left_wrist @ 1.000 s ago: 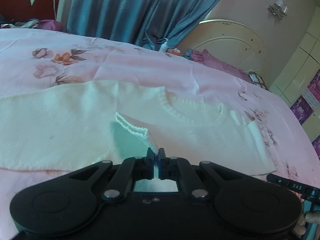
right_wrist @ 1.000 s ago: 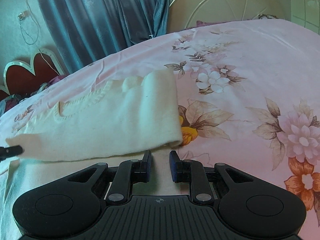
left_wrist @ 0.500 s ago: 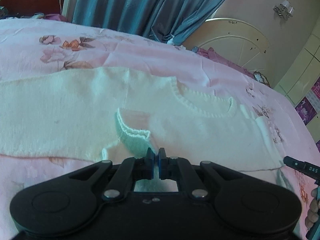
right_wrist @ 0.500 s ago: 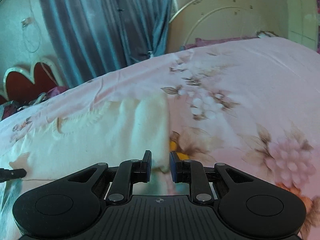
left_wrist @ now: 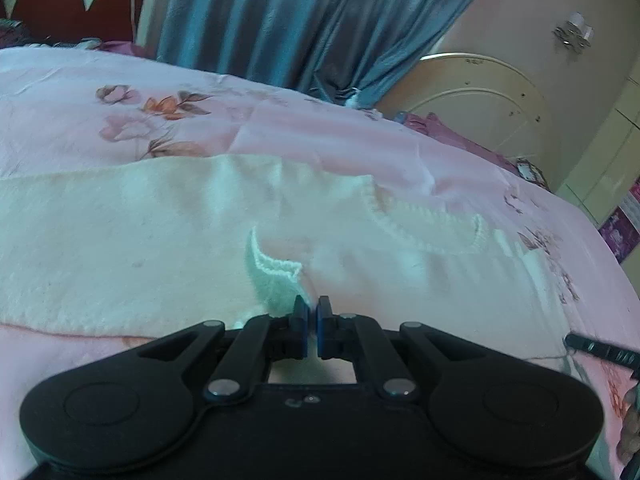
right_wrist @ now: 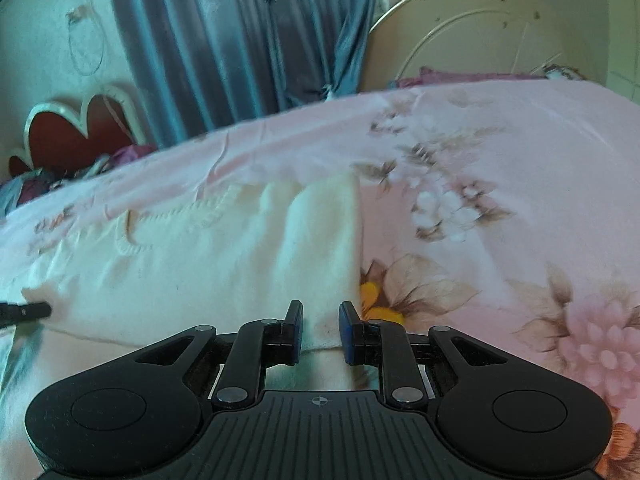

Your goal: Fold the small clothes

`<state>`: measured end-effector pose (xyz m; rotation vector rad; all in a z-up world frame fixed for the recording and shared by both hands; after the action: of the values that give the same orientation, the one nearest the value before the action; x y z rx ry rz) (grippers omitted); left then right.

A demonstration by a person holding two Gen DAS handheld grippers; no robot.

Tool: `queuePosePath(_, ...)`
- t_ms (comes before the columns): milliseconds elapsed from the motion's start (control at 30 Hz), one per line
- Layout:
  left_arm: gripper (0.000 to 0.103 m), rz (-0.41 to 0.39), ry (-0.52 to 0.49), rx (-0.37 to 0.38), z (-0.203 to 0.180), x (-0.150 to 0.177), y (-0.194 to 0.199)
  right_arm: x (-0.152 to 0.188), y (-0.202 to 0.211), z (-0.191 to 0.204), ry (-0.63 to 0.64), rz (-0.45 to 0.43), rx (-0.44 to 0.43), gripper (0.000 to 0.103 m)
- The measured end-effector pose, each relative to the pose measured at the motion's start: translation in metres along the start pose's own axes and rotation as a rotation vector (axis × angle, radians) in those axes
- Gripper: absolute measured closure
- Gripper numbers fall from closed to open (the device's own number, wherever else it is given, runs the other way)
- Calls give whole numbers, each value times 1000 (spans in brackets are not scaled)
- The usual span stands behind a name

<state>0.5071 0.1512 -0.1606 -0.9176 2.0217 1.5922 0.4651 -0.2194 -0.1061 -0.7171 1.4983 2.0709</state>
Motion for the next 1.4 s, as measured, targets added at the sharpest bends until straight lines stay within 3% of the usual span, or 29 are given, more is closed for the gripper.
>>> queuePosePath(100,99,10,-4,-11,1,2,-3,-4,3,2,-6,-23,-15,83)
queuePosePath(133,94,22,-23,-20,0,1,-3,-7,5,1,-6,-39,-20,83)
queuePosePath(200,76,-3,-22,-66,2,-4,6,-17,6,-1,9,-75,-11,83)
queuePosePath(233,55,-52,-31,-117,2,-8,16,-23,4,-3,12,-87,-4,83)
queuePosePath(267,40,-109,-56,-158,0,-13,24,-31,0,-7,10,-94,5,83)
queuePosePath(333,40,-137,-107,-142,-11,-21,25,-46,-15,-11,12,-92,-2,83)
queuePosePath(467,53,-51,-207,-73,-40,-21,-14,-70,-58,-11,48,-57,-15,83)
queuePosePath(533,53,-15,-207,-90,-37,-18,-34,-80,-79,-22,40,-32,34,83)
queuePosePath(600,53,-36,-213,-97,-34,-21,-37,-88,-93,-39,1,-7,82,83)
queuePosePath(767,49,-46,-205,-90,-42,-14,-23,-84,-60,-32,22,-45,34,83)
queuePosePath(867,49,-70,-232,-122,-44,0,-24,-52,-57,-17,92,31,41,82)
queuePosePath(933,48,-73,-215,-131,-46,-2,-17,-41,-47,-14,102,14,78,82)
queuePosePath(1033,45,-98,-186,-117,-45,1,-2,-36,-16,-6,60,-60,65,82)
queuePosePath(1167,45,-70,-220,-126,-43,15,-4,-10,-22,6,91,45,99,82)
queuePosePath(1400,45,-40,-193,-96,-37,10,3,-15,-14,16,106,41,122,82)
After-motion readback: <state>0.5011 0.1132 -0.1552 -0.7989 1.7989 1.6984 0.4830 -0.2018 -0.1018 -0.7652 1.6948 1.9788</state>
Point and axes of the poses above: each gripper's, at about its wrist camera, not at the fingertips, and y roughly against the way its jaws point, z to its left, x to its underside, the point moved 4 cm from there along -y, roughly the way its jaws point, and after that the axes turned 4 degrees about -x, right-handed, at the moved point
